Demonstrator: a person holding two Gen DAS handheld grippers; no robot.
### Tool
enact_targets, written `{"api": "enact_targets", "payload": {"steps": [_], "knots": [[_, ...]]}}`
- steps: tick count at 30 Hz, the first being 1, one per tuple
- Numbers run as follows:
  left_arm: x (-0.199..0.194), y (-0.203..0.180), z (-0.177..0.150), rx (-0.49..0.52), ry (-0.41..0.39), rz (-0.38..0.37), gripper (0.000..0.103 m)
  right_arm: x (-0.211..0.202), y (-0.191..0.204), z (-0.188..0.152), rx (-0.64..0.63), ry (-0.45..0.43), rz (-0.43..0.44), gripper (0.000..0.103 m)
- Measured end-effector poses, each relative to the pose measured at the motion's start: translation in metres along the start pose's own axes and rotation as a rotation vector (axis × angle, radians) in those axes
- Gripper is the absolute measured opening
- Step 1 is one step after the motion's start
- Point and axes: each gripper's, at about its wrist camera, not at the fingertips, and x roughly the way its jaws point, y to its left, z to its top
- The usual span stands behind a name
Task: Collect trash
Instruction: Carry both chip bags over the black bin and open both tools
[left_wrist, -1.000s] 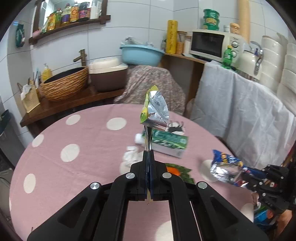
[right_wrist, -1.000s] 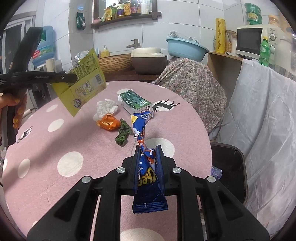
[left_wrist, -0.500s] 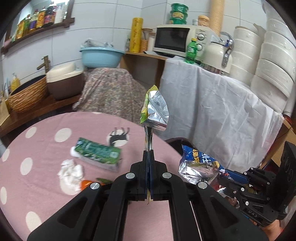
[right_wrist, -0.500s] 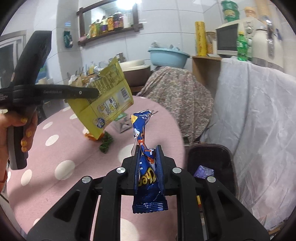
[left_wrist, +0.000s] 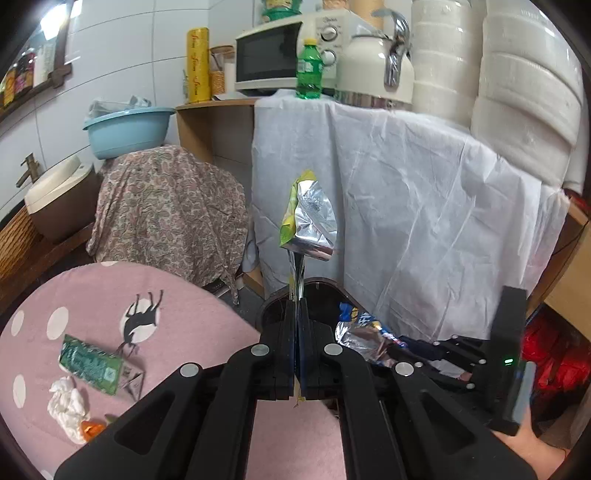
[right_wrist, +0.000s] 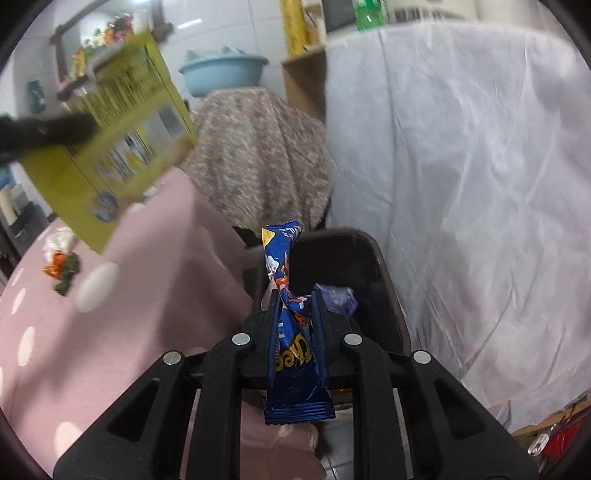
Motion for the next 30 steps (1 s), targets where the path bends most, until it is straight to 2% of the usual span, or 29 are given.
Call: {"api": "enact_targets", "payload": {"steps": [5,10,14,17,18,19,23,27,30], "knots": [[0.030,-0.014,0.003,-0.006,0.035,-0.016,0.002,0.049,-0.023,-0.014,0.084,0.076,-0.008,0.017],[0.050,-0.022,0.004,-0.019,0.069,-0.017,0.002,0.086,-0.033,-0.027,0.121,0.128,-0.019,0.017],[0.059,-0.029,0.006,-0.013,0.068,-0.009,0.002,0.111,-0.034,-0.036,0.139,0.162,-0.028,0.019],[0.070,-0.035,0.008,-0.010,0.081,-0.010,0.002,0.120,-0.034,-0.041,0.136,0.171,-0.043,0.048],[0.074,-0.038,0.009,-0.005,0.084,-0.008,0.002,0.121,-0.034,-0.042,0.131,0.165,-0.053,0.062],[0.078,-0.040,0.008,-0.002,0.088,-0.007,0.002,0.120,-0.032,-0.043,0.127,0.154,-0.065,0.070],[0.095,-0.046,0.008,-0.003,0.115,-0.007,0.002,0.108,-0.030,-0.047,0.110,0.132,-0.061,0.071],[0.114,-0.052,0.008,-0.002,0.143,-0.002,0.002,0.083,-0.032,-0.050,0.100,0.082,-0.075,0.082],[0.123,-0.060,0.007,0.025,0.155,0.004,0.002,0.066,-0.032,-0.054,0.080,0.057,-0.079,0.083]]}}
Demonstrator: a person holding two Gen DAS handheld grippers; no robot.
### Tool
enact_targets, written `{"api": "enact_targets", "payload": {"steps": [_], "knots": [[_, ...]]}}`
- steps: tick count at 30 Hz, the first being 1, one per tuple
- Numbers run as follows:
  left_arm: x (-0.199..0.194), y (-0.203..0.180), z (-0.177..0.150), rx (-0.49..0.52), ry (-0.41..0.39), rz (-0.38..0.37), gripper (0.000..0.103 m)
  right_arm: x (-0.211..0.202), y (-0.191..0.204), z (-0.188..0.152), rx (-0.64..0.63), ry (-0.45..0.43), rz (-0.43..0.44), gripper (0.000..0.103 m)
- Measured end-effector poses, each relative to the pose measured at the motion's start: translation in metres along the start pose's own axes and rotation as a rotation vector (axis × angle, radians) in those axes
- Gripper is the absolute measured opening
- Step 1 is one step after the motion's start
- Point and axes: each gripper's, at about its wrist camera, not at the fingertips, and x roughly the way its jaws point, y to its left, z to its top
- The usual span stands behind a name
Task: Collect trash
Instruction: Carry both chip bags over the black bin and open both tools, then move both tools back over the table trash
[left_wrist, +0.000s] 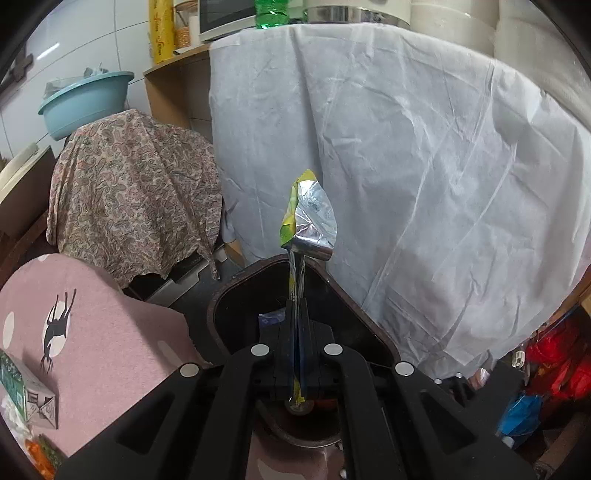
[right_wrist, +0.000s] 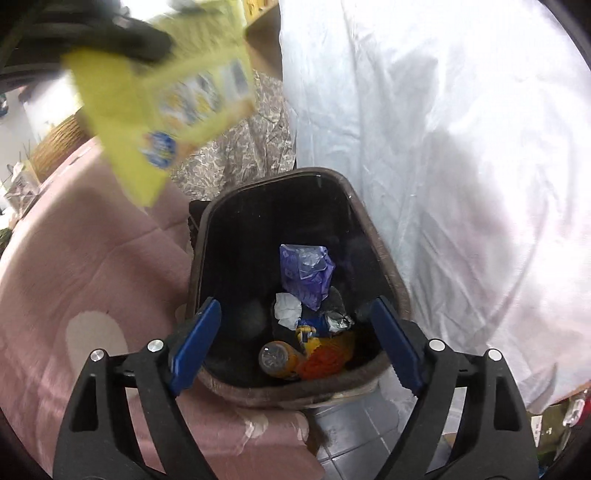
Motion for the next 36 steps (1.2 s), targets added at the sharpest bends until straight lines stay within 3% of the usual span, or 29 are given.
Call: {"api": "enact_targets", "payload": {"steps": [14,15,17,18,19,25,28,36], "knots": [[0.037,-0.022,-0.004,0.039,0.092,0.030,0.004,-0.057,-0.016,-0.012,-0.010,-0.111,-0.072,0.091],[0.037,-0.023,-0.004,0.042,0.100,0.032,0.008,-0.059,-0.017,-0.012,-0.013,-0.116,-0.083,0.091],[0.035,-0.024,-0.005,0.051,0.096,0.038,0.036,-0.062,-0.019,-0.014,-0.012,-0.120,-0.099,0.092],[0.028,-0.024,-0.005,0.053,0.068,0.050,0.064,-0.064,-0.020,-0.015,-0.010,-0.122,-0.099,0.092],[0.021,-0.024,-0.005,0.054,0.034,0.063,0.078,-0.067,-0.021,-0.015,-0.009,-0.130,-0.104,0.092],[-0.022,-0.017,-0.008,0.068,-0.070,0.052,0.086,-0.086,-0.014,-0.013,-0.022,-0.169,-0.128,0.092],[-0.047,-0.008,-0.014,0.066,-0.126,0.048,0.093,-0.096,-0.012,-0.010,-0.006,-0.189,-0.100,0.092],[-0.107,0.036,-0.040,-0.019,-0.209,0.003,0.097,-0.129,0.019,0.003,-0.049,-0.244,-0.010,0.092]]}}
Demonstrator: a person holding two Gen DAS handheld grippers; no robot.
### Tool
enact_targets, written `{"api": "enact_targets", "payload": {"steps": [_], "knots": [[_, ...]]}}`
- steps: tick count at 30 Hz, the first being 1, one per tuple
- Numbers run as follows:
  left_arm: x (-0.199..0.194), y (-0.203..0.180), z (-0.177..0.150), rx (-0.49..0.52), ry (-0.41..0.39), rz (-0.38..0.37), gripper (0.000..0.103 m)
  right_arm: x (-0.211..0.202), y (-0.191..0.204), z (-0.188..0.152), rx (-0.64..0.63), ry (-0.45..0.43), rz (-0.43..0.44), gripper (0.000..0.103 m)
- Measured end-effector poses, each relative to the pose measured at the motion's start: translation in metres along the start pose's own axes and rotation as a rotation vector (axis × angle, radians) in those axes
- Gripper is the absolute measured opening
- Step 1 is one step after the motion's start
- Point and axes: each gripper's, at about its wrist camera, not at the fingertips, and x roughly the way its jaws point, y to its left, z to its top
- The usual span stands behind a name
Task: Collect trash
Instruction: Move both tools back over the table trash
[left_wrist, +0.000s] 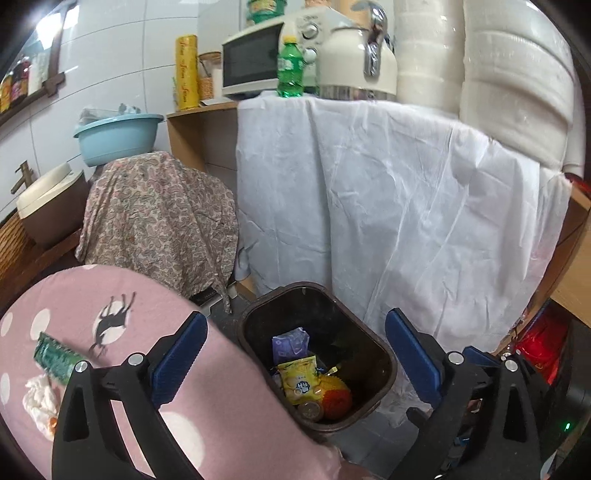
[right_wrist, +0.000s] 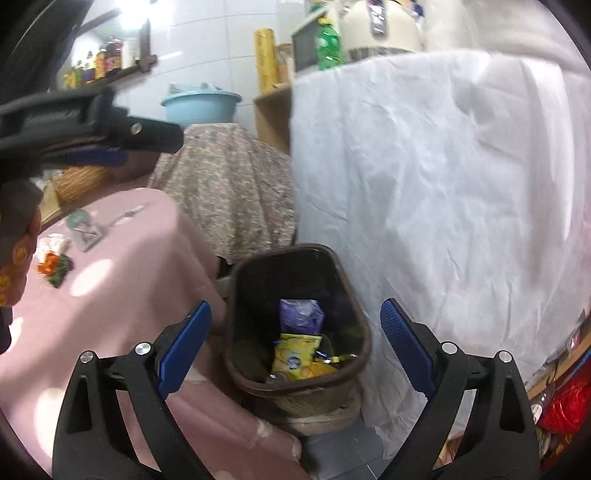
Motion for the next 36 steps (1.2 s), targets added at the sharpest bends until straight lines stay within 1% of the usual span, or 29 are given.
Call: {"api": "enact_targets", "payload": {"steps": [4,10,13,18,22,28,30,36], "knots": [[-0.027,0.026,-0.012,-0.020,-0.012,0.020,0.097,-0.010,0.025,0.011,-0.020,-0.005,0.068,0.095],[-0.066,0.070,-0.038,-0.048,-0.031,0.077,0.097,-0.022,0.068,0.023,-0.083,-0.008,0.159,0.096],[-0.078,0.095,-0.051,-0.080,-0.017,0.115,0.097,-0.023,0.091,0.026,-0.113,0.012,0.216,0.096],[-0.098,0.138,-0.074,-0.141,0.000,0.170,0.097,-0.025,0.128,0.028,-0.163,0.029,0.274,0.096],[-0.110,0.167,-0.094,-0.165,0.026,0.225,0.097,-0.025,0.155,0.028,-0.193,0.043,0.328,0.096],[-0.131,0.210,-0.126,-0.222,0.046,0.293,0.097,-0.020,0.190,0.032,-0.239,0.079,0.369,0.096],[-0.136,0.222,-0.135,-0.237,0.058,0.302,0.097,-0.019,0.198,0.033,-0.251,0.088,0.380,0.096],[-0.140,0.248,-0.155,-0.264,0.085,0.322,0.097,-0.001,0.227,0.038,-0.290,0.158,0.423,0.096]]}}
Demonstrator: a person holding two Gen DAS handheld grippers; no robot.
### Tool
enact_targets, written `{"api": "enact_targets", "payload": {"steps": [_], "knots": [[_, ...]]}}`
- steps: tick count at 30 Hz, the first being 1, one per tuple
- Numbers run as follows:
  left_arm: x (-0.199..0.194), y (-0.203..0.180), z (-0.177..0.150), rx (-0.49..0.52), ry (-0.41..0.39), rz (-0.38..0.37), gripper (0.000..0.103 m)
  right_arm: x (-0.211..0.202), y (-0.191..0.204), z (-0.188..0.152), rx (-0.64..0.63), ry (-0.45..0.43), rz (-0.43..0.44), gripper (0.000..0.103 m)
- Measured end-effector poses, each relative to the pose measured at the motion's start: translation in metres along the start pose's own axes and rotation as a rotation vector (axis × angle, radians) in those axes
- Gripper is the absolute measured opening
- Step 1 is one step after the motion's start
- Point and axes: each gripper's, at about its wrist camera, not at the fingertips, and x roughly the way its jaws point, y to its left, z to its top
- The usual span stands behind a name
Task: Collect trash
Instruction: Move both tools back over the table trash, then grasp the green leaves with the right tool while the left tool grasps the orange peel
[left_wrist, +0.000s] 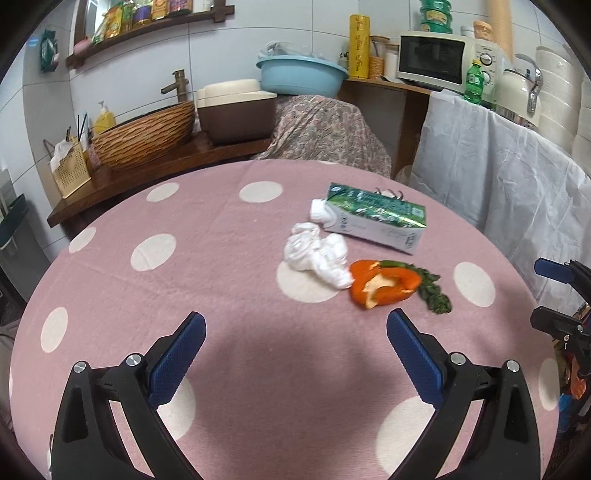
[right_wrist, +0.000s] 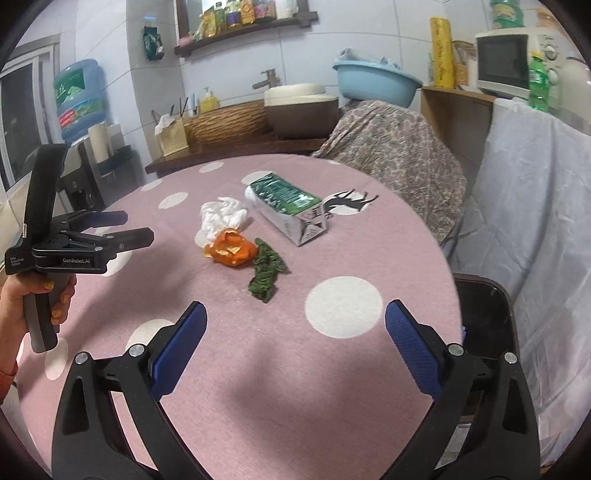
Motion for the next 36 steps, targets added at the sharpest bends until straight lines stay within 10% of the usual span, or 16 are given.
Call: {"api": "enact_targets", "payload": {"steps": [19,27,36], "knots": [[0.015,0.000,-0.008,0.022,0.064,-0.073,0.086,0.111,0.030,0.029,-0.096,0.284,0.006,0.057],[0.021,-0.012,-0.005,0.044,0.077,-0.088,0.086,0.117,0.029,0.033,-0.097,0.280,-0.028,0.015],[0.042,-0.042,0.006,0.075,0.136,-0.140,0.086,0.087,0.021,0.021,-0.114,0.207,-0.084,0.010]]}}
